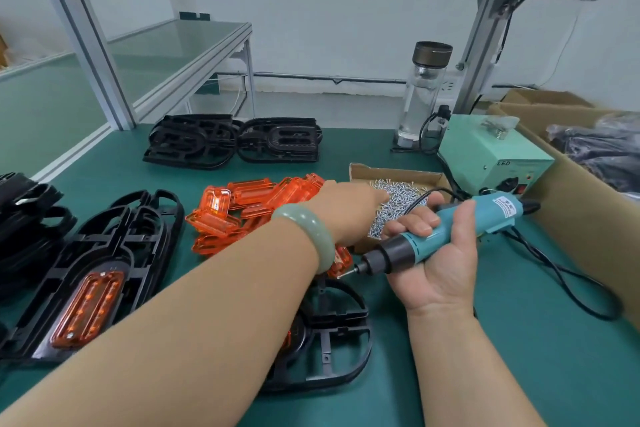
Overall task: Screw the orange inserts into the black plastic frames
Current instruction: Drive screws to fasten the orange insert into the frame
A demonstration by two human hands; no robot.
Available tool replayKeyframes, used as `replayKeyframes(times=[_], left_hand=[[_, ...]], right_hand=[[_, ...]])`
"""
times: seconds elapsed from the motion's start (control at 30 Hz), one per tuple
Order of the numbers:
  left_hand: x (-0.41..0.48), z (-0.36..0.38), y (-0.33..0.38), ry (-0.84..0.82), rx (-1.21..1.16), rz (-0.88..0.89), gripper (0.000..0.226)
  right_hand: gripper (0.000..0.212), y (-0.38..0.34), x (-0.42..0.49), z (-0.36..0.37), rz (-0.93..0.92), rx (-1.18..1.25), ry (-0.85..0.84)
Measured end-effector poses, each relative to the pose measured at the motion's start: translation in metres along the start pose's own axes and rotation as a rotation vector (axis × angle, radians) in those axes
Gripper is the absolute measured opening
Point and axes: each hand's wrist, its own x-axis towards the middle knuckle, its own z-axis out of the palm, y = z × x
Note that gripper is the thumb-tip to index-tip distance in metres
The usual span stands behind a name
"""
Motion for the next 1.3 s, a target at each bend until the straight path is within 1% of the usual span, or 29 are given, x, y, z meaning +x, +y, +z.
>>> replayKeyframes(times=[0.07, 0.1, 0.2, 0.27, 0.37, 0.5, 0.6, 0.7, 0.83, 0.87, 0.97, 1.07, 1.13, 1.2, 1.23, 1.3], left_hand=[[0.008, 0.002, 0.001, -0.107, 0.138, 0.0, 0.04], [0.012, 0.002, 0.002, -0.119, 0.186, -0.001, 0.037], [0.018, 0.003, 0.003, -0.064, 0.248, 0.014, 0.021], [0.02, 0.005, 0.004, 0.009, 0.245, 0.03, 0.017], [0.021, 0.007, 0.005, 0.106, 0.182, 0.007, 0.014], [0.018, 0.005, 0.005, 0.147, -0.056, -0.046, 0.021], [0.015, 0.002, 0.007, 0.156, -0.17, -0.046, 0.022], [0.014, 0.001, 0.006, 0.168, -0.196, -0.067, 0.016], [0.012, 0.004, 0.006, 0.2, -0.17, -0.124, 0.026], [0.011, 0.005, 0.007, 0.228, -0.195, -0.118, 0.024], [0.001, 0.0, 0.007, 0.399, -0.386, -0.141, 0.017], [-0.019, -0.009, 0.004, 0.546, -0.679, -0.225, 0.015], [-0.04, -0.013, -0.001, 0.561, -0.937, -0.274, 0.019], [-0.064, -0.013, -0.007, 0.538, -1.151, -0.324, 0.028], [-0.076, -0.012, -0.011, 0.53, -1.227, -0.345, 0.031], [-0.099, -0.01, -0.016, 0.534, -1.318, -0.379, 0.03]], right_hand=[[0.029, 0.0, 0.0, 0.0, 0.006, 0.007, -0.009], [0.029, 0.0, 0.0, 0.0, 0.01, 0.013, -0.014], [0.029, 0.001, 0.0, 0.002, 0.016, 0.033, -0.013], [0.029, 0.001, -0.001, 0.003, 0.011, 0.032, -0.002], [0.03, 0.001, -0.001, 0.003, 0.005, 0.024, 0.005], [0.03, 0.001, 0.0, 0.002, -0.006, 0.006, -0.001], [0.03, 0.001, 0.0, 0.001, -0.005, 0.001, -0.004], [0.03, 0.001, 0.0, 0.001, -0.003, 0.009, -0.005], [0.03, 0.001, 0.0, 0.002, -0.003, 0.007, -0.003], [0.03, 0.0, -0.001, 0.002, -0.003, 0.003, -0.003], [0.031, -0.001, -0.001, 0.001, -0.01, -0.004, -0.007], [0.03, -0.001, -0.001, 0.002, -0.006, 0.006, -0.014], [0.03, 0.0, -0.002, 0.003, -0.007, 0.01, -0.014], [0.029, 0.0, -0.003, 0.003, -0.012, 0.004, -0.016], [0.029, 0.0, -0.003, 0.004, -0.013, 0.003, -0.019], [0.029, 0.0, -0.005, 0.004, -0.009, 0.009, -0.026]])
